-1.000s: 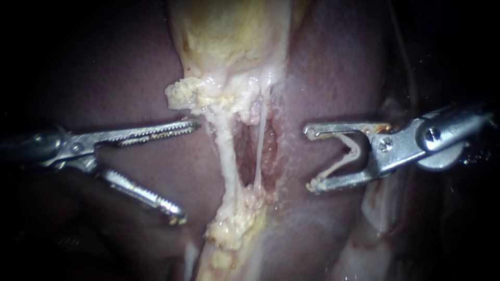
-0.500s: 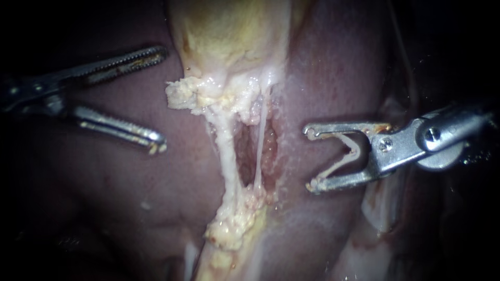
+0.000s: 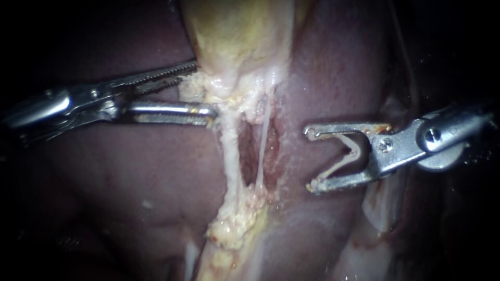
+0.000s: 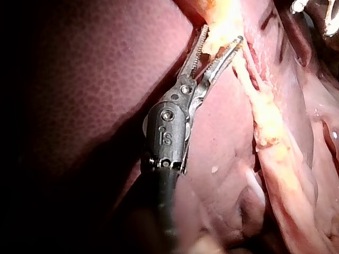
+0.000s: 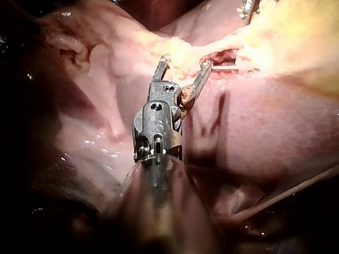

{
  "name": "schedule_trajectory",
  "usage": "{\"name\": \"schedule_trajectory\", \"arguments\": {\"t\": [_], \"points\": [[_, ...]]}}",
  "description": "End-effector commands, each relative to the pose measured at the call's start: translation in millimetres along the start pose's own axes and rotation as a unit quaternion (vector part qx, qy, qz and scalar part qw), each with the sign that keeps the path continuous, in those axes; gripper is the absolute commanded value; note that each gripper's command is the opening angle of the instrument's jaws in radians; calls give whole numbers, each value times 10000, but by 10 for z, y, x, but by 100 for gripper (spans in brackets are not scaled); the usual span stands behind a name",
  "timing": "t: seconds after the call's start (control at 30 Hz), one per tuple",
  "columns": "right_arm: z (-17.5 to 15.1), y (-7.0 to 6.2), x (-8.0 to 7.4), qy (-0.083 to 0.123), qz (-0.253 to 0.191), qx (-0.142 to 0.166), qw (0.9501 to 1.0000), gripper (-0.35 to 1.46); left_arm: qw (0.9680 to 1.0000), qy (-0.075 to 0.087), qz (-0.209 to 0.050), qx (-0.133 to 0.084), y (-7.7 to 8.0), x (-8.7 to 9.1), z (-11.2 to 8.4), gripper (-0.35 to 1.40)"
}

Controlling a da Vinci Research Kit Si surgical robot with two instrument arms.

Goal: Grabbing gallbladder

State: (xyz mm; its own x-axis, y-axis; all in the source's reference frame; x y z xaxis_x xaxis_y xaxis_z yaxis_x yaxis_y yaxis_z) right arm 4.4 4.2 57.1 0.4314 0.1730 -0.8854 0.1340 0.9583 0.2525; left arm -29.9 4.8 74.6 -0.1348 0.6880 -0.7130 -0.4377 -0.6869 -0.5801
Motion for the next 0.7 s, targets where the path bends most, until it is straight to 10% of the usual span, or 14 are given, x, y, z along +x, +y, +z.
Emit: {"name": "schedule_trajectory", "arguments": {"t": [0.03,0.37,0.7], "points": [[0,0,0,-1,0,0,10000,50,10000,-69,-56,-24,0,3,-6,-28],[0,0,0,0,0,1,10000,50,9987,-380,-320,-60,10,19,-26,-35],[-1,0,0,0,1,0,10000,50,9990,-134,160,-389,-10,114,-85,-35]]}}
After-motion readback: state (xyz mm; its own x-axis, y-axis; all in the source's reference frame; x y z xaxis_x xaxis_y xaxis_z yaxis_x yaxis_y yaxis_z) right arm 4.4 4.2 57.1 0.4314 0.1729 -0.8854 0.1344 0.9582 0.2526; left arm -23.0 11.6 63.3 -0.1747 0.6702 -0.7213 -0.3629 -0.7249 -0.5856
